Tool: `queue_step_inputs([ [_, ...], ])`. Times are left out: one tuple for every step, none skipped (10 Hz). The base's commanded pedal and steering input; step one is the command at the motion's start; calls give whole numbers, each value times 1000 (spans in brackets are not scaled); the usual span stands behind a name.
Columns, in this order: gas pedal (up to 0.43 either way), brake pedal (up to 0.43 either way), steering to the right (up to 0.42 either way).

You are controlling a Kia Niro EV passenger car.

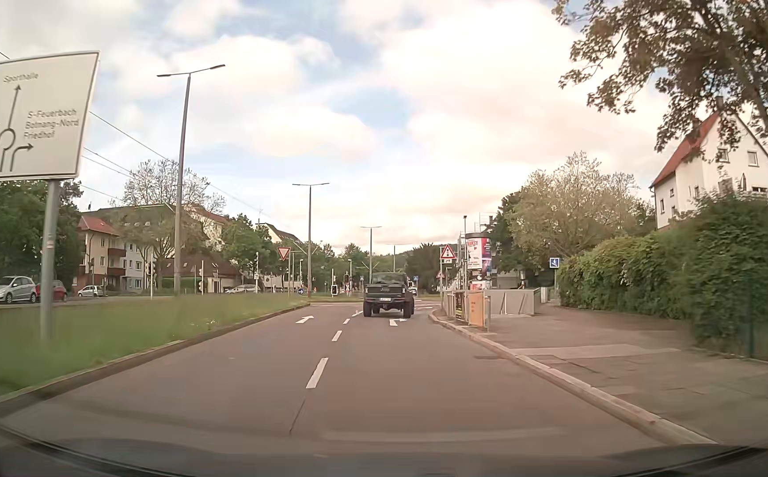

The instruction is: Follow the waypoints while adhering to traffic rules and regulations

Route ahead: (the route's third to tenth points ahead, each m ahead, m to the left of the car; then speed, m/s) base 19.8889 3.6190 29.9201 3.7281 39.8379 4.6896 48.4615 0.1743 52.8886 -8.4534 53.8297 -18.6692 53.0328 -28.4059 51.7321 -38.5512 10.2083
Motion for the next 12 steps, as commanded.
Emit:
queue_step_inputs([
  [87,0,-12],
  [87,0,-13],
  [87,0,-12],
  [87,0,-12],
  [79,0,-12],
  [79,0,-11],
  [79,0,-11],
  [79,0,-11],
  [79,0,-11],
  [79,0,-9],
  [79,0,-5],
  [67,0,-4],
])
